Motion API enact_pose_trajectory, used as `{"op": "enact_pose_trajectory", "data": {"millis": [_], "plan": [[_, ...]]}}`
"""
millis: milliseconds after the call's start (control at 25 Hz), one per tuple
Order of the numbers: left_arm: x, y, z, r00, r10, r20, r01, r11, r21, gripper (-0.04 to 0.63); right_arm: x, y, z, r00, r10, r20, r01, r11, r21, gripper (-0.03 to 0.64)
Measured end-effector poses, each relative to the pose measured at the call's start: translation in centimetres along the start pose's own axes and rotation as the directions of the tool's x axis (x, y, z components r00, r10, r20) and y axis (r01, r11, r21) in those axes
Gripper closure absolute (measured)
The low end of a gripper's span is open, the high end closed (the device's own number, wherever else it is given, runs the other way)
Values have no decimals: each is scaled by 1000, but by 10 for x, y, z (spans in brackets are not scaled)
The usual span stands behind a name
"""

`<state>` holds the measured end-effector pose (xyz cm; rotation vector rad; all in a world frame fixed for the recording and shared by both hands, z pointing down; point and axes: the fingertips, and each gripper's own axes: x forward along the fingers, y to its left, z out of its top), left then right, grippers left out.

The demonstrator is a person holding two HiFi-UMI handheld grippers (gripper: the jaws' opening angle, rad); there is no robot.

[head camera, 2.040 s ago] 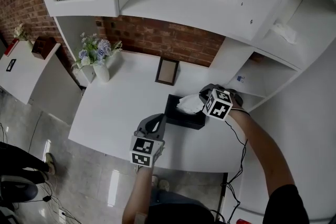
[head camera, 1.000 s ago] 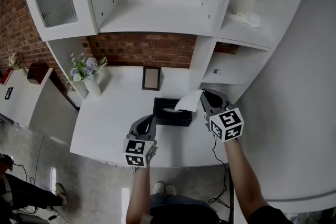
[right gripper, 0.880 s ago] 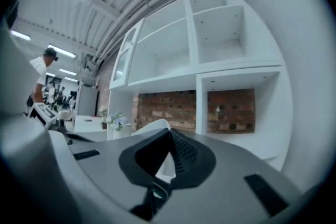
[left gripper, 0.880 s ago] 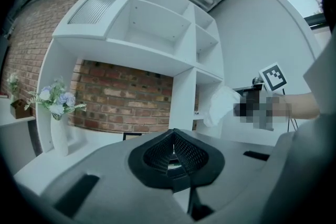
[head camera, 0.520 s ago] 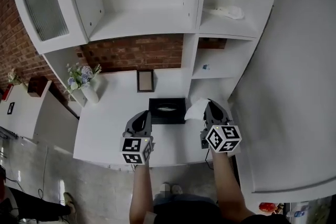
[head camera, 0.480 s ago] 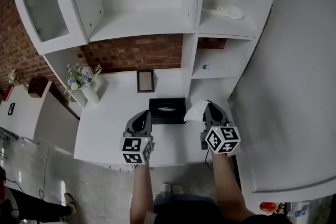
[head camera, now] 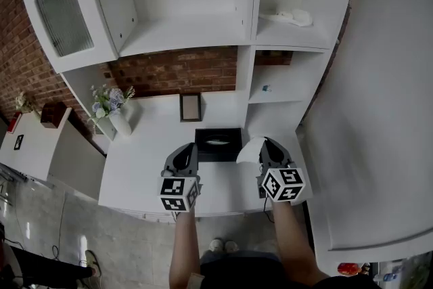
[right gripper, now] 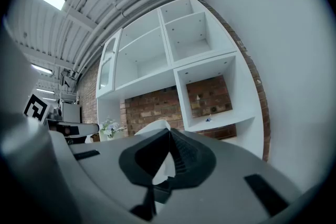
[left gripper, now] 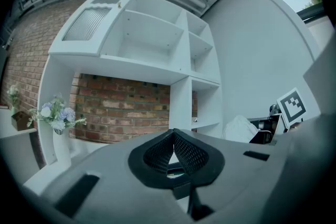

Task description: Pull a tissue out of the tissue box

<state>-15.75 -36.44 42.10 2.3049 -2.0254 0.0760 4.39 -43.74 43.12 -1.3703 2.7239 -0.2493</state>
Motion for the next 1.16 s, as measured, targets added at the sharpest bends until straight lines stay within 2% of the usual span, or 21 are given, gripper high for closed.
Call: {"op": "enact_pose_trajectory", "data": {"millis": [1160], "plan": [[15, 1, -10, 1000, -28, -14, 28, 1000, -14, 586, 12, 11, -15, 999, 35, -42, -36, 999, -35, 617]]}}
